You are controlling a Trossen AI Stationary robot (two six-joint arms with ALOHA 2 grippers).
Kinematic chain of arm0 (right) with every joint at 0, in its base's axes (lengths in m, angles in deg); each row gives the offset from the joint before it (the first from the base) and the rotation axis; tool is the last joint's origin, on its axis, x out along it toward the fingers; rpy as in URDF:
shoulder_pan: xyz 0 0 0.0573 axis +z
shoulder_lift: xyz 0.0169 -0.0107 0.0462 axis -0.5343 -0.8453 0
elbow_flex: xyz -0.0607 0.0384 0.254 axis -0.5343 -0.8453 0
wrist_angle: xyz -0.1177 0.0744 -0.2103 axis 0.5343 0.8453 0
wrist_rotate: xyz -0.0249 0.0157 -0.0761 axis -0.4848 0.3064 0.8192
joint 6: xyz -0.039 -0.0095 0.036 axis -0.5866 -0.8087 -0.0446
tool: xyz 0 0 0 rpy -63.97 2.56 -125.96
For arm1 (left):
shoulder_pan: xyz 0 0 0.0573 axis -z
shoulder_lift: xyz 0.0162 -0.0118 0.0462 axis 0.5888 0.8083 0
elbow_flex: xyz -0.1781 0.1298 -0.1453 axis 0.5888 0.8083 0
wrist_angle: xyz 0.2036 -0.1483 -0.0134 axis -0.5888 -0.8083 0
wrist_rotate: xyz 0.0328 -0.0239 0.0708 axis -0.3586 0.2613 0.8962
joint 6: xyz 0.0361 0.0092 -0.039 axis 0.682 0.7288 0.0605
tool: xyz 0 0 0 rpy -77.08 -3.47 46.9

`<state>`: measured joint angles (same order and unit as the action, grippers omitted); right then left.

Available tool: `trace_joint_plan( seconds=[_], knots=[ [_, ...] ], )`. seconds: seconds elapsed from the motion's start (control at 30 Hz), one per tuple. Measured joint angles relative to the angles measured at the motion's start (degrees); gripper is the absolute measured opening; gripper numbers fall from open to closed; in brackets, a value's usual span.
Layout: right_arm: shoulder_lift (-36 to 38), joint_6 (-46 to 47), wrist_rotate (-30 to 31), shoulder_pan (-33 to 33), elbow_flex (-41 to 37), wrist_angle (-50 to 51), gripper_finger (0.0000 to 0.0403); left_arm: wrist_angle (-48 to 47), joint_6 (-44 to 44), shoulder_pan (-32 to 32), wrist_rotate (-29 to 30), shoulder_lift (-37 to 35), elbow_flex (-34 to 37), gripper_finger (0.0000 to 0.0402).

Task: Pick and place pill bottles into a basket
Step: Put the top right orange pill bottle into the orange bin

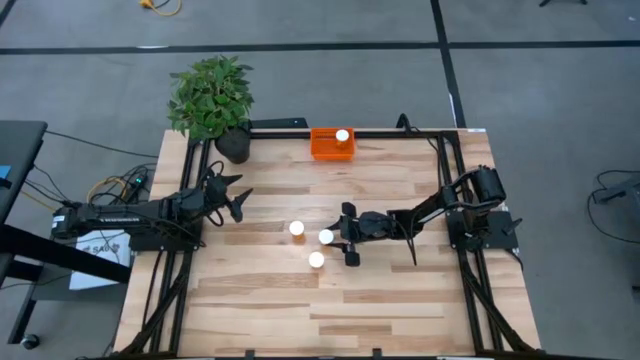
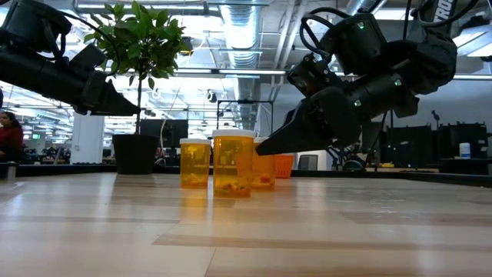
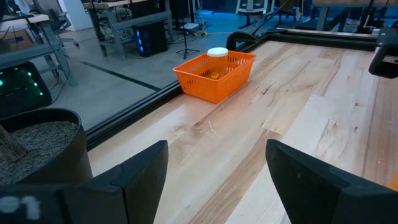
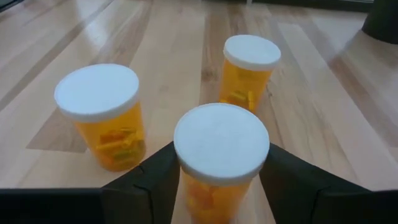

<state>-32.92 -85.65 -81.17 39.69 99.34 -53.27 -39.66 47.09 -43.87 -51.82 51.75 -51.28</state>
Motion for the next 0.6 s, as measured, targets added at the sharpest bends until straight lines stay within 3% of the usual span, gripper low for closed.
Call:
trace_joint_plan(
  seconds=[0.6],
  knots=[
    [0.00,1.55,0.11,-3.68,2.05,-0.30,0.0191,0.00,0.00,-0.01,0.00,0.01,0.00,0.0263]
  ],
)
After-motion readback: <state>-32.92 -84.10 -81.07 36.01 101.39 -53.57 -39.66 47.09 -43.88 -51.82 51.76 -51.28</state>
